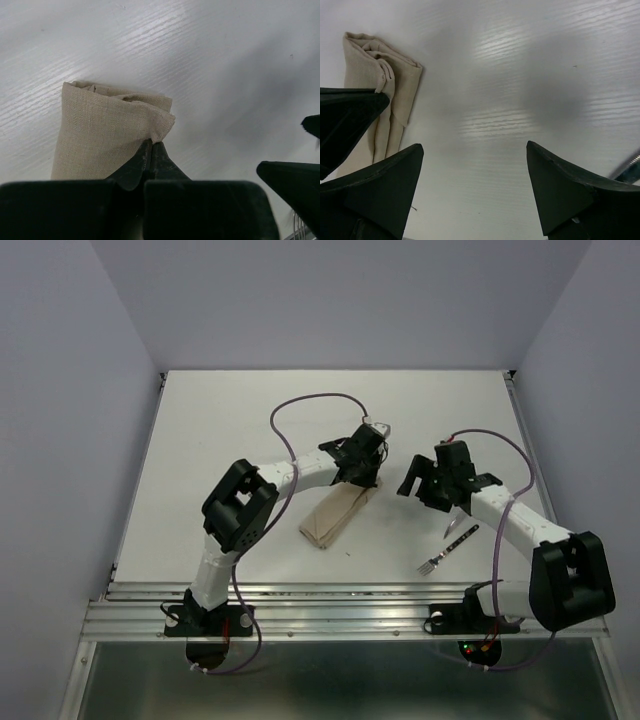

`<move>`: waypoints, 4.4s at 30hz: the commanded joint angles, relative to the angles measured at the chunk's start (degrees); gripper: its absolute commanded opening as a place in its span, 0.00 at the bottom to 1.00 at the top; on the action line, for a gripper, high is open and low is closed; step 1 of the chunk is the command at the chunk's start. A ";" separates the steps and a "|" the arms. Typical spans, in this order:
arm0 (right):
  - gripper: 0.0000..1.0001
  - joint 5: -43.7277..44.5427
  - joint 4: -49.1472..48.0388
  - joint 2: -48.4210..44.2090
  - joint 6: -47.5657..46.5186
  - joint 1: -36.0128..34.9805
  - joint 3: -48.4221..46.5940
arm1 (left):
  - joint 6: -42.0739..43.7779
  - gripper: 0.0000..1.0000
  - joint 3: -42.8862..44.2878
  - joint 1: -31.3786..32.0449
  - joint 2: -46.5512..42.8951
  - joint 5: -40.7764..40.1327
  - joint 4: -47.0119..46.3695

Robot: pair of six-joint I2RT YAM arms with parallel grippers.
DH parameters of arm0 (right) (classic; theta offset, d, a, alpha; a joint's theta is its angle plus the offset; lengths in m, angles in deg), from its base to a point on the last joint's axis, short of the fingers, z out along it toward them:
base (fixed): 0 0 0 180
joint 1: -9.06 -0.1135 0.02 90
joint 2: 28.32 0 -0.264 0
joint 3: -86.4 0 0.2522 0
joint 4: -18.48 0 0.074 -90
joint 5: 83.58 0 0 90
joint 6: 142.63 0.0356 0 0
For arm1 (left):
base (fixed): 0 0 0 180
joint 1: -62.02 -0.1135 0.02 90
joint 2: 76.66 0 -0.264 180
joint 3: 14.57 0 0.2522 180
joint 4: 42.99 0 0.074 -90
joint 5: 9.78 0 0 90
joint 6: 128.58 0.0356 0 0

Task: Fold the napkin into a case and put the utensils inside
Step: Stuff the top corner of the smaller-rectangle-folded napkin into the folded napkin.

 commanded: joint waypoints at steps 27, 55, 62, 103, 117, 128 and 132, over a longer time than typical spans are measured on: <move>0.35 6.45 -9.98 17.71 0.70 -13.82 -12.22 | -6.76 0.00 -15.42 -2.72 -14.65 1.36 -18.44; 0.38 17.70 -7.87 27.47 -1.85 -20.50 -20.58 | -5.79 0.00 -19.03 -6.23 -14.83 11.12 -23.89; 0.31 21.48 -7.17 27.21 -0.80 -21.55 -20.50 | -5.97 0.00 -19.38 -6.23 -14.83 11.73 -24.24; 0.01 22.45 -12.27 19.82 6.85 -19.88 -13.47 | -2.19 0.00 -19.55 -6.23 -7.53 18.76 -19.85; 0.01 22.09 -12.27 17.71 7.46 -19.88 -13.11 | -2.45 0.00 -18.32 -6.23 -3.49 20.17 -18.79; 0.01 17.88 -13.49 16.83 7.55 -19.88 -12.68 | -3.42 0.00 -14.81 -6.15 -0.32 20.43 -17.04; 0.01 18.05 -13.50 15.70 7.64 -19.88 -12.32 | -2.72 0.00 -13.84 -6.06 0.20 19.73 -15.90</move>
